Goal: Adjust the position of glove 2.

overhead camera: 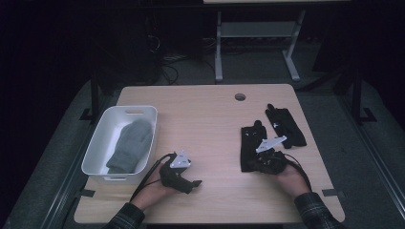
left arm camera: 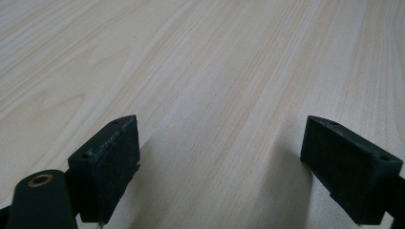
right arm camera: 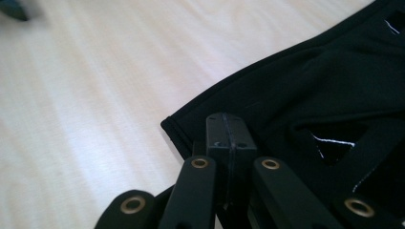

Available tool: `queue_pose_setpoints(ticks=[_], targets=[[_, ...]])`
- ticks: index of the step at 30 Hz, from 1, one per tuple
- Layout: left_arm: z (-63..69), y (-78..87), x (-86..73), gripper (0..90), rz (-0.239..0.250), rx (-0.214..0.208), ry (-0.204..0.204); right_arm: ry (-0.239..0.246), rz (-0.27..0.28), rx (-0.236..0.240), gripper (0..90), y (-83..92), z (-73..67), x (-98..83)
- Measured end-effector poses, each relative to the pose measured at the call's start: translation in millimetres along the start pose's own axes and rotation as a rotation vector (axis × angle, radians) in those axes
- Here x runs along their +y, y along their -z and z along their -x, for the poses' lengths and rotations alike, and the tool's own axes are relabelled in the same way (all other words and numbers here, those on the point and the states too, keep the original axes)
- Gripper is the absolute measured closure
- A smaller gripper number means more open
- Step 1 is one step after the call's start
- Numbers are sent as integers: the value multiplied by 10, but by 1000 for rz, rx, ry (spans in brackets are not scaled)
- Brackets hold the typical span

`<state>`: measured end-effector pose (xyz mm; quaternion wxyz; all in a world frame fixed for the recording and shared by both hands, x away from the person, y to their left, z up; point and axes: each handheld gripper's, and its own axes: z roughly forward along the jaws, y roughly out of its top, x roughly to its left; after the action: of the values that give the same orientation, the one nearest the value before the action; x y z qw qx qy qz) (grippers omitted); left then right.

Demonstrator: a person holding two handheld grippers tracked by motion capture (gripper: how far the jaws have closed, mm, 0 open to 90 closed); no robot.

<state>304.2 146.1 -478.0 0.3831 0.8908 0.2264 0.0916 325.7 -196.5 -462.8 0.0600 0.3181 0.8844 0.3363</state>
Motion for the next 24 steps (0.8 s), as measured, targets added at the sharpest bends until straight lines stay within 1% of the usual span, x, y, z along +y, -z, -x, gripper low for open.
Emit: queue_pose_setpoints(ticks=[2, 3, 4, 6, 7, 9, 10, 11, 12, 13, 15, 16, 17, 19, 21, 22, 24], targets=[[-3, 1, 0, 121, -2, 0, -4, 12, -3, 18, 900, -10, -60, 4], [1, -2, -1, 121, 3, 0, 1, 16, -4, 23, 900, -13, -80, 6], [-3, 1, -1, 121, -2, 1, -6, 21, -6, 29, 900, -17, -104, 8], [-3, 0, -2, 121, 0, 1, -7, 30, -7, 35, 900, -24, -144, 11], [-2, 1, -1, 121, -2, 1, -6, 44, -9, 34, 900, -25, -160, 15], [-2, 2, -1, 121, -3, 1, -6, 51, -1, 37, 900, -12, -155, 29], [-2, 2, -1, 121, -2, 1, -6, 43, 6, 27, 900, 14, -138, 39], [-2, 2, -1, 121, -3, 1, -5, 40, 25, 17, 900, 42, -94, 48], [-1, 3, 0, 121, -3, 0, -5, 25, 43, 5, 900, 80, -42, 59], [-2, 2, 0, 121, -3, 1, -5, 3, 58, -16, 900, 117, 12, 73], [-2, 6, 1, 121, -7, 0, -6, -8, 77, -65, 900, 164, 151, 106], [-3, 7, 1, 121, -9, 0, -7, -25, 91, -83, 900, 172, 219, 127], [-3, 8, 3, 121, -10, 0, -6, -45, 97, -98, 900, 175, 279, 147], [-2, 5, 1, 121, -6, 0, -6, -58, 97, -131, 900, 181, 375, 171], [-2, 4, 1, 121, -6, 0, -5, -73, 103, -147, 900, 182, 453, 178], [-3, 4, 1, 121, -6, 0, -6, -89, 101, -148, 900, 173, 480, 180], [-3, 4, 1, 121, -6, 0, -6, -98, 81, -141, 900, 129, 523, 180]])
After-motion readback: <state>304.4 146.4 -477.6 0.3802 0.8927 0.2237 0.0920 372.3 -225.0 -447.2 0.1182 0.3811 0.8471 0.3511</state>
